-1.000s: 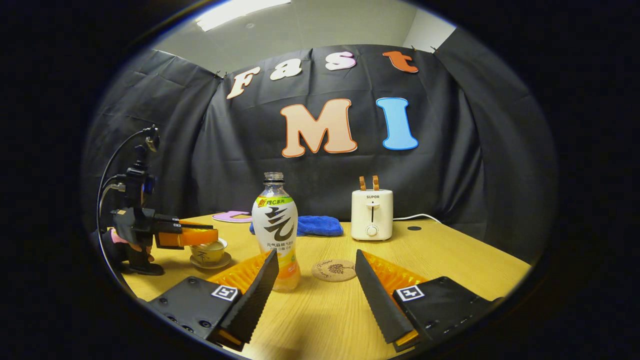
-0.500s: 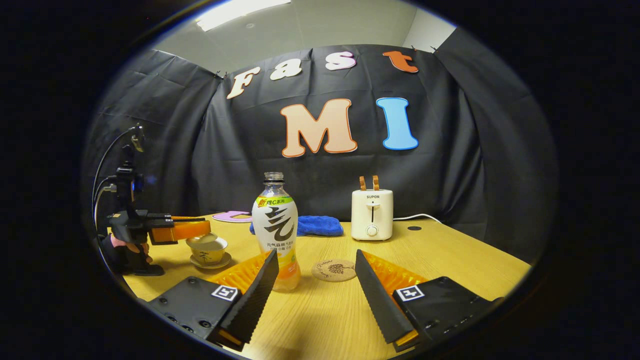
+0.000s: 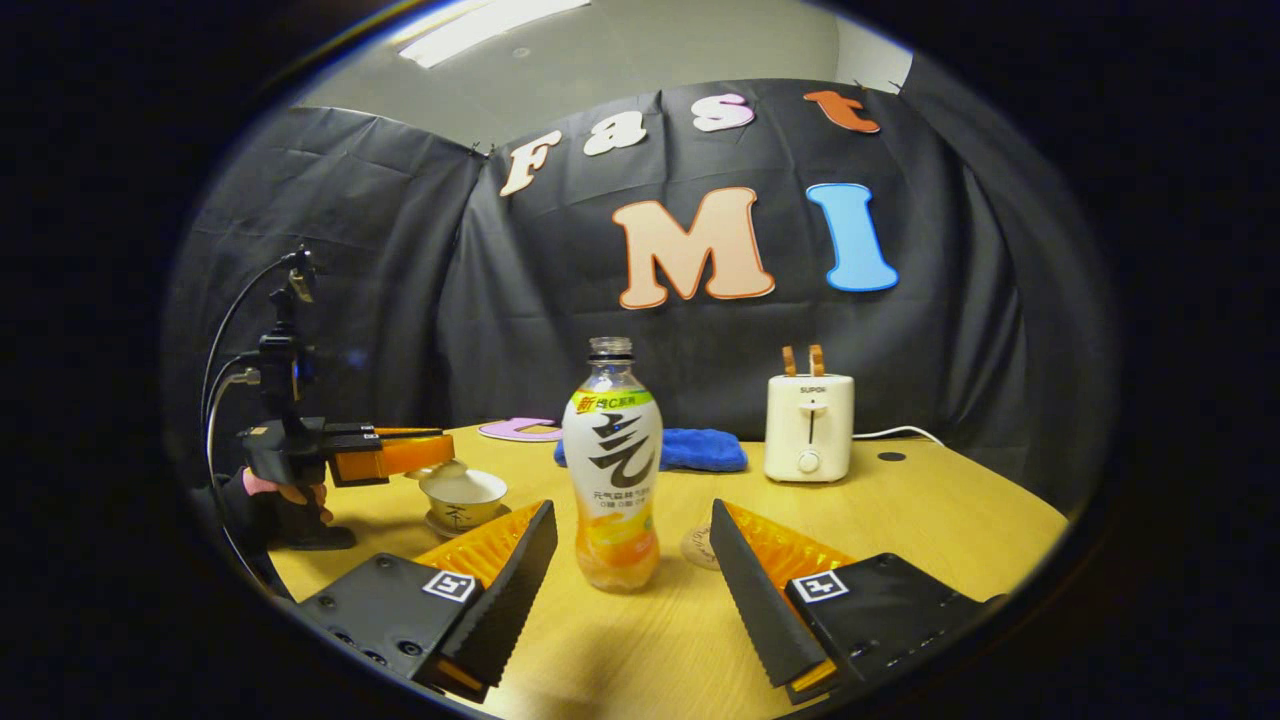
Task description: Open the teacup lid with one hand, grasp the water bottle and pour water into the teacup with the other hand; after pouring, place the water bottle on the coaster and then close the teacup lid.
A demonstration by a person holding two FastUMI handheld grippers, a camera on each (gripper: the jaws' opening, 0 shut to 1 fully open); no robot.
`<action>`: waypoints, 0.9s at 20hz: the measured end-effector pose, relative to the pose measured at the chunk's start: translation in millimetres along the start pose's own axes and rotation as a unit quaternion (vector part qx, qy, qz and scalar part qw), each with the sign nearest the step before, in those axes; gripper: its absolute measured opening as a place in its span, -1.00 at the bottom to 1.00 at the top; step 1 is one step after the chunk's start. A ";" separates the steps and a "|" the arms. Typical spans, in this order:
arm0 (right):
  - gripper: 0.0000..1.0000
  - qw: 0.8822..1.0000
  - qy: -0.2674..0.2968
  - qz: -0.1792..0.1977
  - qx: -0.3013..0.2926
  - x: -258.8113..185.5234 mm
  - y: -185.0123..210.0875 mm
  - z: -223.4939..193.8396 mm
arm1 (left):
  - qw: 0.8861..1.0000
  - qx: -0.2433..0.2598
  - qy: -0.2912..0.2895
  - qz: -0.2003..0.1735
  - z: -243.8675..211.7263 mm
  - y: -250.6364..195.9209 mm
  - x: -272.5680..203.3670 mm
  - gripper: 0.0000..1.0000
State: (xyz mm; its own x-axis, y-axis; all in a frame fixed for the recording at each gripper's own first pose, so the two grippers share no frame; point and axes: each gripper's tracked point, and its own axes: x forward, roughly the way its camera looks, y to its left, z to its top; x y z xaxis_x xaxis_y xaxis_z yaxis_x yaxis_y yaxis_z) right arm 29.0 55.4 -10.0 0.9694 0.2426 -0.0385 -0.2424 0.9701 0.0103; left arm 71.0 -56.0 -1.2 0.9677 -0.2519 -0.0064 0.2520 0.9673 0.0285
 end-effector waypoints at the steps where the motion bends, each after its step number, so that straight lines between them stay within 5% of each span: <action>1: 0.95 1.000 0.010 0.001 0.000 6.4 1.3 -3.7 | 1.000 0.001 0.000 0.009 -0.1 4.4 -2.6 -0.44; 18: 0.93 0.992 0.119 -0.019 -0.032 81.0 14.6 -39.3 | 0.996 0.003 -0.001 0.091 0.4 91.1 -29.4 -0.45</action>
State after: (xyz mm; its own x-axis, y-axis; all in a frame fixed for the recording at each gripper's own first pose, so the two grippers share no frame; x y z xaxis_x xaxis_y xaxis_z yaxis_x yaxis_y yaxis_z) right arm 102.4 89.2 -52.2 0.9431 0.1916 -0.2717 -0.2148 0.9749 -0.0580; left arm 65.6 39.6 2.0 0.9974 -0.0723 0.0013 0.0722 0.9968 0.0350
